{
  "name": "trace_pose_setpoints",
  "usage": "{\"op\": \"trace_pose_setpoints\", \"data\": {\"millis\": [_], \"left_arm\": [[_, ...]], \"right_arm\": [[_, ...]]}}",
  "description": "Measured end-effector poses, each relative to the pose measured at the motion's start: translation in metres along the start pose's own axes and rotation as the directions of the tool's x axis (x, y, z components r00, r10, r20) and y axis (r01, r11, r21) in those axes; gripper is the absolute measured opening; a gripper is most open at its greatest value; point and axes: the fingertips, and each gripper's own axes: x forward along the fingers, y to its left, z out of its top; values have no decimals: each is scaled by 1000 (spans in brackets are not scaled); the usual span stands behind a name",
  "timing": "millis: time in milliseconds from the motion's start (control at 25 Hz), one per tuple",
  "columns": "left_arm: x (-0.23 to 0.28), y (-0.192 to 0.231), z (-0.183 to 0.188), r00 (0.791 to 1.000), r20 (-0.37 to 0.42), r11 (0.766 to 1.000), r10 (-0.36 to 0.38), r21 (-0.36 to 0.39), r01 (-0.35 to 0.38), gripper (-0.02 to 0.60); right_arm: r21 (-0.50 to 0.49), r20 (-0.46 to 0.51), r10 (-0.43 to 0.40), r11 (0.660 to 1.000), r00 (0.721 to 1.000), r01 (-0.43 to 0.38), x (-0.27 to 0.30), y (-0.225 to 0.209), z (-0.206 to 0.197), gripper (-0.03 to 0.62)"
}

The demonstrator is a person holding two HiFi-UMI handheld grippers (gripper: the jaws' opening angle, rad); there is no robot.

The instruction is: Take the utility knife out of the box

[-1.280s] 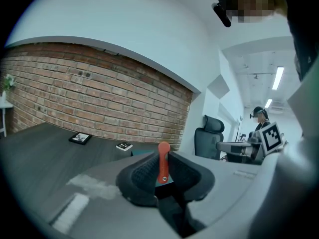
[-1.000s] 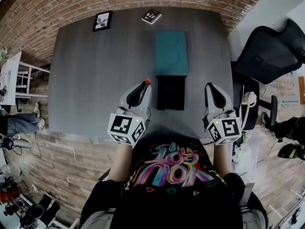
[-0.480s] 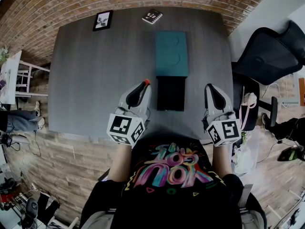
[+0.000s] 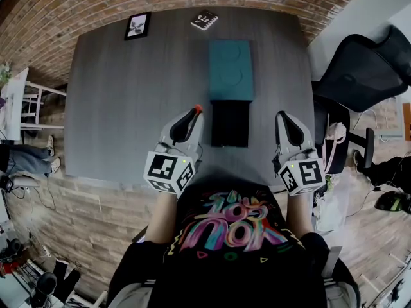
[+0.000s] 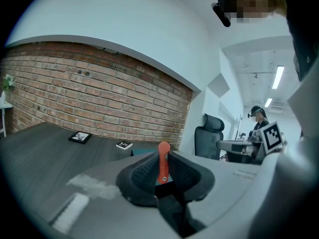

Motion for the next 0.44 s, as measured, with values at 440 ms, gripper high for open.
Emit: {"op": "trace_pose_setpoints", "data": {"millis": [440], "left_arm": [[1, -4, -3, 1000, -11, 1000, -7, 4, 7, 57]], "right_arm": [[16, -2, 12, 1000, 1000, -12, 1, 0, 0, -2]]}}
